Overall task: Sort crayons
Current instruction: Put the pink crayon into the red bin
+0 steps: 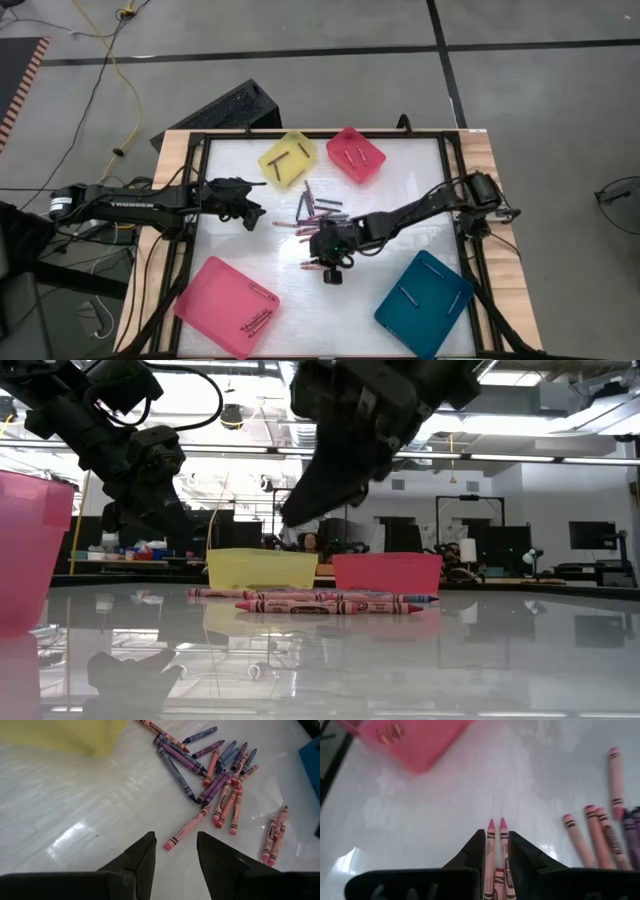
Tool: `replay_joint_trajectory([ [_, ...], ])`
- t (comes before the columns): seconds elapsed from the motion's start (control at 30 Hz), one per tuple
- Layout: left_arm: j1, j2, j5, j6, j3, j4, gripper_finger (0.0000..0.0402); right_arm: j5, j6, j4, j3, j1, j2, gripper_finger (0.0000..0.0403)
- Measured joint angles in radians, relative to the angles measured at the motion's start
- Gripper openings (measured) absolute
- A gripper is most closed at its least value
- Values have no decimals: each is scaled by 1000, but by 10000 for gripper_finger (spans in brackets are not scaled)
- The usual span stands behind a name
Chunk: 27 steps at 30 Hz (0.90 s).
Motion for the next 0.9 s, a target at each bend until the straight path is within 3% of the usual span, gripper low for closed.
replay_joint_trajectory([
  [0.33, 0, 0, 9, 2, 0, -2, 133, 8, 11, -14, 26, 3, 105, 75],
  [0.9, 0, 0, 10, 2, 0, -3, 133, 69, -9, -56, 26, 2, 105, 75],
])
